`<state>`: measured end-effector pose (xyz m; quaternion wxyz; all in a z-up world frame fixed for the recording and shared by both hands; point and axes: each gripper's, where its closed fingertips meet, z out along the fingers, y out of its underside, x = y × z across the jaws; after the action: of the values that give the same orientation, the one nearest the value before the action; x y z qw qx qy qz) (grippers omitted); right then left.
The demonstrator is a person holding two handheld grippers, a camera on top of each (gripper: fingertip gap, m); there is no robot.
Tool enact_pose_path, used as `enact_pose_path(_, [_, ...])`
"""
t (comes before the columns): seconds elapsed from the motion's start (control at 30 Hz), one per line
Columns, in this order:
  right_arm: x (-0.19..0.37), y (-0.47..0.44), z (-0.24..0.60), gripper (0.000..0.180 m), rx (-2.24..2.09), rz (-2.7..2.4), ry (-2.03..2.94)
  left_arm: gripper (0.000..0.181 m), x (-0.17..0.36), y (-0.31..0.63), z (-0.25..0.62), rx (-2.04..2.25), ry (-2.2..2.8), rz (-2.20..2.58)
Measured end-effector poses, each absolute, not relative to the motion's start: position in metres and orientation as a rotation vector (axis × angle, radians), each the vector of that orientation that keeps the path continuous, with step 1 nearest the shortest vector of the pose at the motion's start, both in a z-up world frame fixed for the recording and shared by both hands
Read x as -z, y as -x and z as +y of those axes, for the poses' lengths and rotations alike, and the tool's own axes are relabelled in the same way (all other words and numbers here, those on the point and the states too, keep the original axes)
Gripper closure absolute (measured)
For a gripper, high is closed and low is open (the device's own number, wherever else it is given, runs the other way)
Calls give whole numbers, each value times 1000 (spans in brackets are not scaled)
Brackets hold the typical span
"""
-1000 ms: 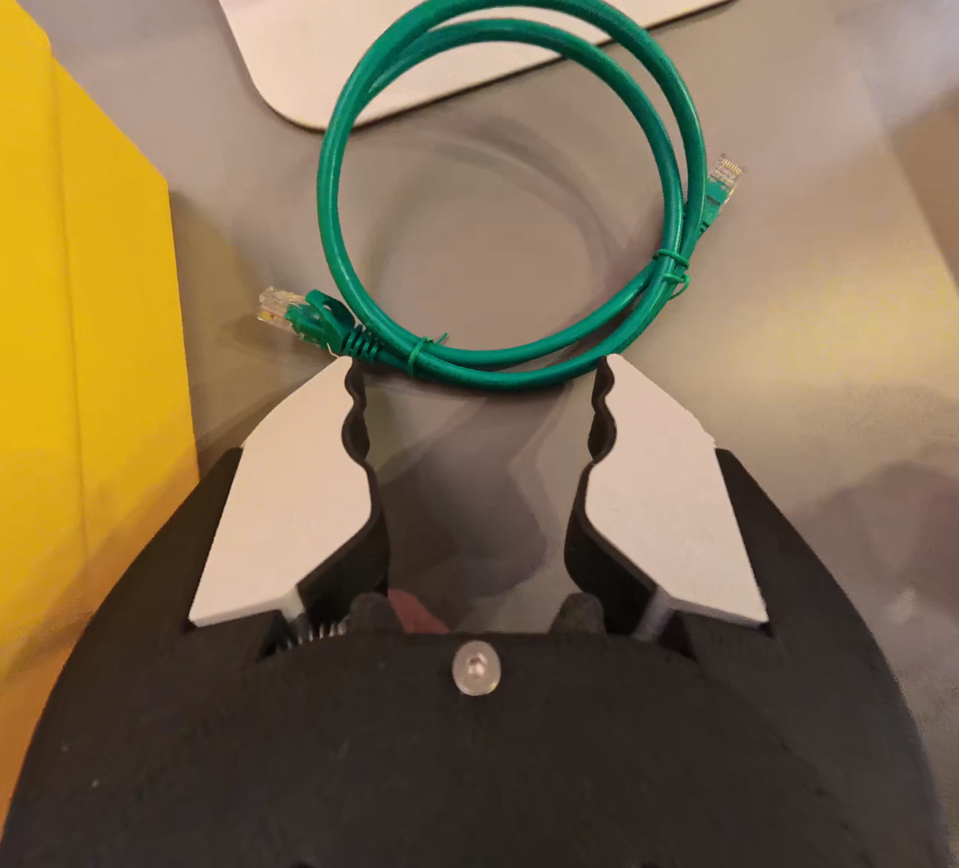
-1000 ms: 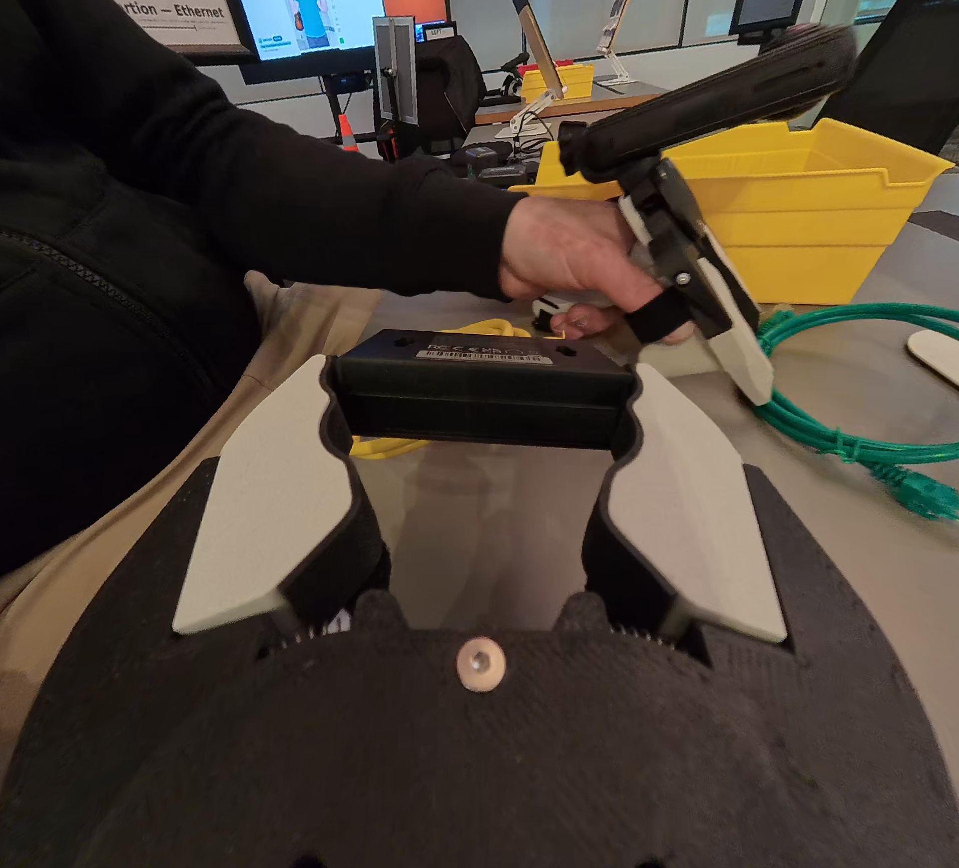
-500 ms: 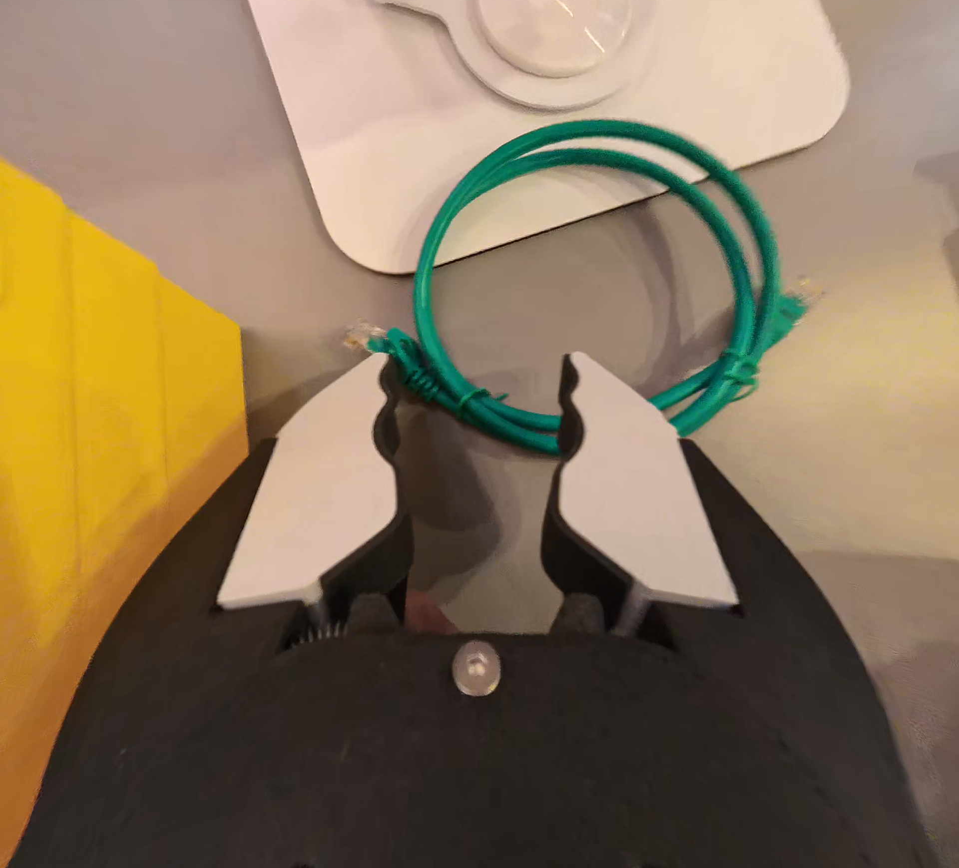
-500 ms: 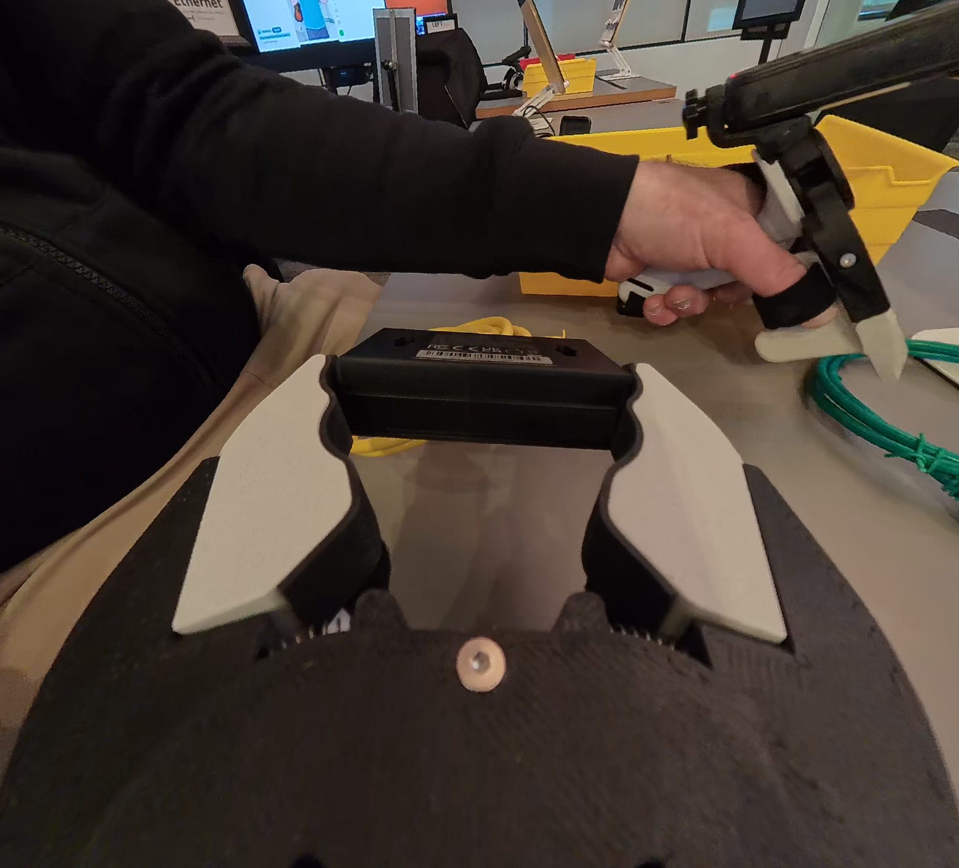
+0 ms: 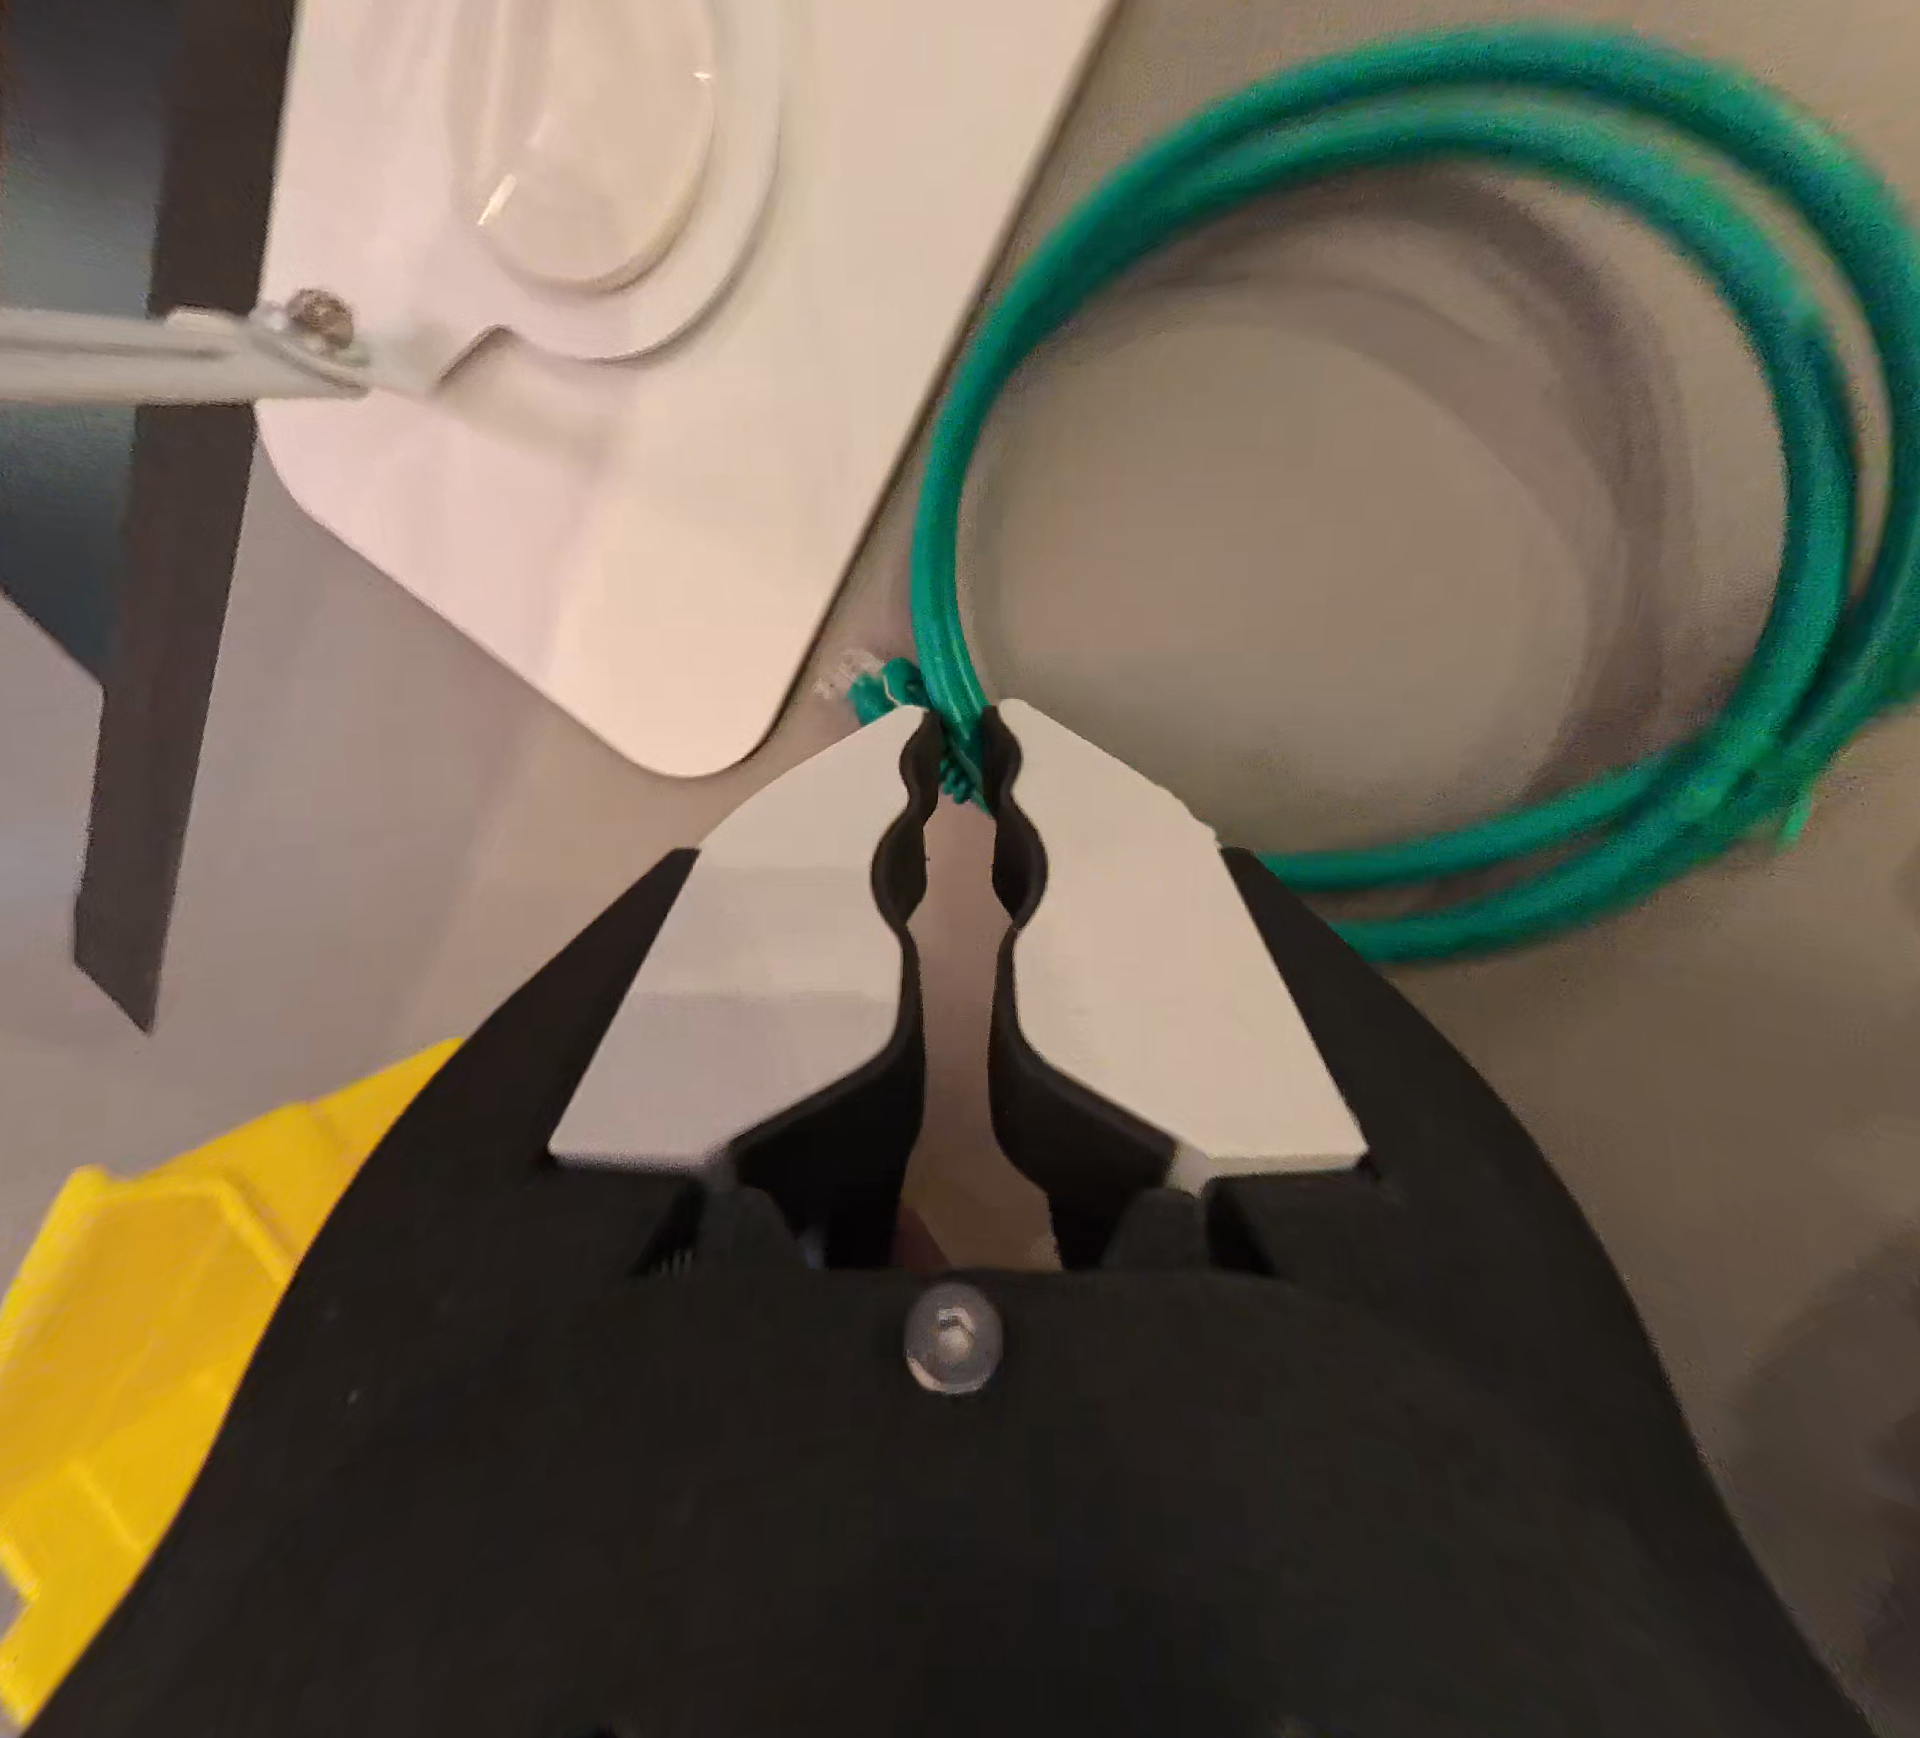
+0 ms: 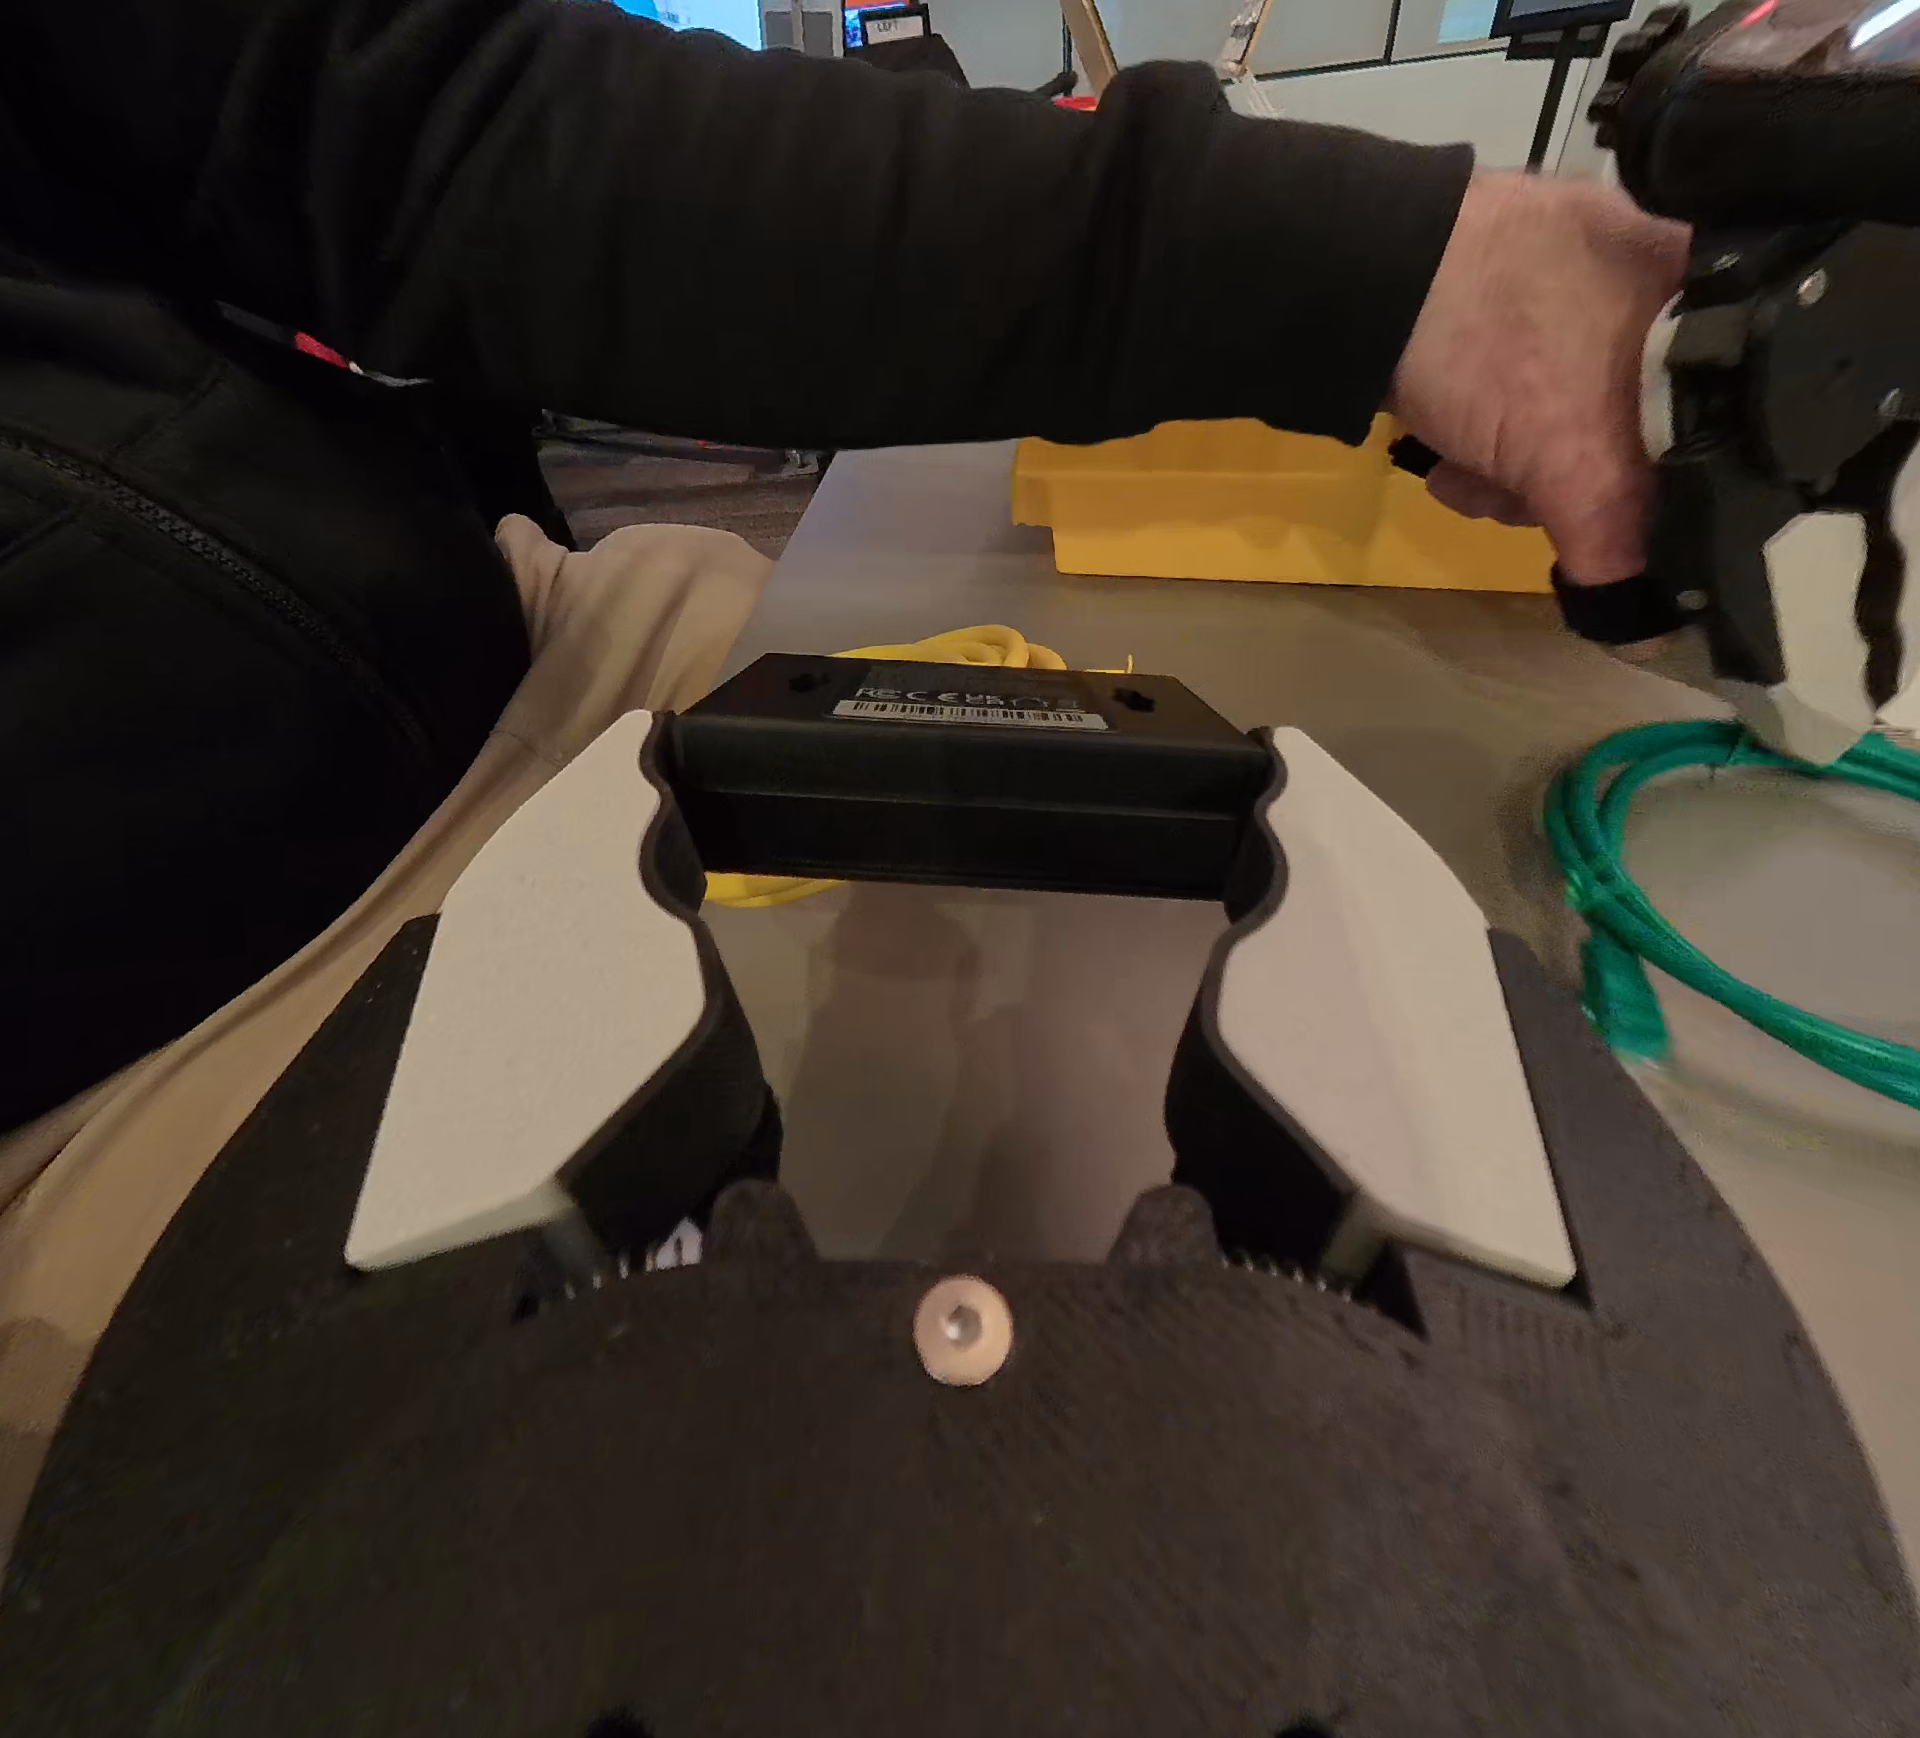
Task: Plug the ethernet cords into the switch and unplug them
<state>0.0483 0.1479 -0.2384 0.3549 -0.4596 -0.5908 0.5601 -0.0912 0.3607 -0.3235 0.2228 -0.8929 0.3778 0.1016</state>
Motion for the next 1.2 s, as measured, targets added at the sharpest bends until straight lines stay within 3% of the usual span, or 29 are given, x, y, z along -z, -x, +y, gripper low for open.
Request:
enact_pose_path(0.03, [238, -48, 148, 80, -1447, -1527, 1188, 169, 319, 90, 361, -227, 2496, 942])
enact_pose_path(0.1, [239, -48, 148, 80, -1446, -1528, 1188, 127, 322, 85, 348, -81, 2622, 800])
enact_pose_path(0.2, [239, -48, 147, 80, -1444, -1538, 1189, 111, 333, 106, 340, -223, 2686, 715])
enact_pose_path(0.33, [240, -48, 146, 80, -1442, -1543, 1189, 160, 338, 89, 349, -59, 2629, 658])
enact_pose_path(0.4, [239, -48, 146, 80, -1446, -1541, 1187, 165, 337, 87, 352, -111, 2581, 815])
enact_pose_path(0.57, [240, -48, 145, 80, -1446, -1549, 1184, 168, 335, 89, 346, -429, 2404, 1491])
enact_pose_path(0.73, [240, -48, 144, 80, -1447, -1558, 1182, 167, 334, 75, 316, -306, 2292, 1836])
enact_pose_path(0.87, [241, -48, 143, 80, -1447, -1565, 1182, 146, 321, 76, 310, -282, 2298, 1766])
enact_pose_path(1.07, [241, -48, 143, 80, -1450, -1568, 1184, 169, 300, 62, 331, -171, 2272, 1428])
enact_pose_path(1.2, [241, -48, 143, 80, -1453, -1566, 1183, 161, 321, 64, 325, -166, 2313, 1461])
